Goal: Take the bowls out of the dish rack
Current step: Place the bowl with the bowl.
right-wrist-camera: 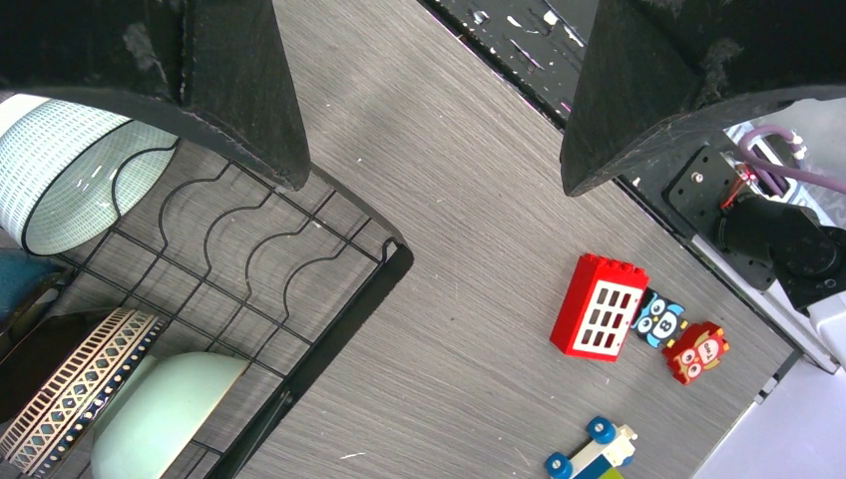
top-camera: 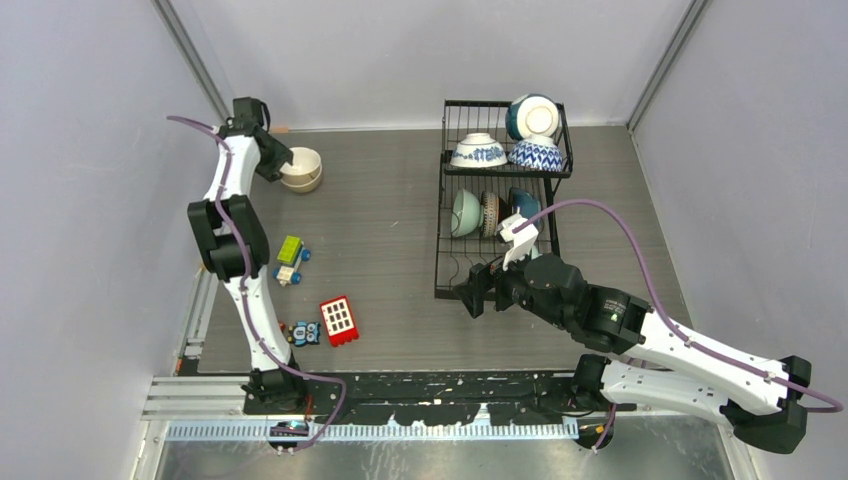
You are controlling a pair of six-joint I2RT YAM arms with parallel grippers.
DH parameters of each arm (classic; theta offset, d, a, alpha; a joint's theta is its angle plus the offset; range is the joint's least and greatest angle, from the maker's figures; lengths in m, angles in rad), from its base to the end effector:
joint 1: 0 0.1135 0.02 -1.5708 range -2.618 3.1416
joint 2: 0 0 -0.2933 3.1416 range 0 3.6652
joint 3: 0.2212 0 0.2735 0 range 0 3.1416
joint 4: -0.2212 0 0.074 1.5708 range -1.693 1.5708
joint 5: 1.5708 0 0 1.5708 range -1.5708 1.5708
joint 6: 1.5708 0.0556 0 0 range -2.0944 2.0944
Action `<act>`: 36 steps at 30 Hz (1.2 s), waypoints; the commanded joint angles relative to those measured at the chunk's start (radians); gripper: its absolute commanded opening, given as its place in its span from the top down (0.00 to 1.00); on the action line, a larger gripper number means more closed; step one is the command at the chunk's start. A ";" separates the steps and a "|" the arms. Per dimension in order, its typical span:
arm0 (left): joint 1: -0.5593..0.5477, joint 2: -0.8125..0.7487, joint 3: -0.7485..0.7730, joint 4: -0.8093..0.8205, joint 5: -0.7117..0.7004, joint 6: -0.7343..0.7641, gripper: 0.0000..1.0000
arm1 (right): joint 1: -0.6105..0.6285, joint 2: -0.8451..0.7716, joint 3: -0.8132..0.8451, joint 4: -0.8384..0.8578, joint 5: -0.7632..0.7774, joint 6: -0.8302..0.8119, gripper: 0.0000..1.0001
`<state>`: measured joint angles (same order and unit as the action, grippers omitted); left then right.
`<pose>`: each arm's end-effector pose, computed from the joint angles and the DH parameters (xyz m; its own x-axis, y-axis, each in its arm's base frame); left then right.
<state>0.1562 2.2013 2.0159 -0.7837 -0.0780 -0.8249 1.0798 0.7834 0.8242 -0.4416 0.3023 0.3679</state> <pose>0.5323 0.0882 0.2535 -0.4067 -0.8053 -0.4313 -0.7329 0.5695 -0.3722 0.1058 0.1627 0.3417 -0.4280 -0.0722 -0.9009 -0.5988 0.7693 0.2228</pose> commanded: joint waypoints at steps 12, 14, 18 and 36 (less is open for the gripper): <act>0.010 -0.167 -0.091 -0.009 -0.004 0.034 0.56 | 0.000 -0.031 0.009 0.021 0.012 0.009 0.01; 0.010 -0.168 -0.105 -0.007 0.004 0.031 0.57 | 0.002 -0.031 0.009 0.021 0.012 0.010 0.01; 0.011 -0.167 -0.128 0.002 0.011 0.024 0.58 | 0.001 -0.035 0.011 0.018 0.012 0.012 0.01; 0.022 -0.141 -0.152 0.055 0.032 -0.001 0.78 | 0.002 -0.017 0.021 0.018 0.003 0.013 0.01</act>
<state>0.1673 2.0792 1.8660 -0.7658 -0.0635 -0.8112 1.0798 0.7654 0.8242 -0.4458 0.3016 0.3729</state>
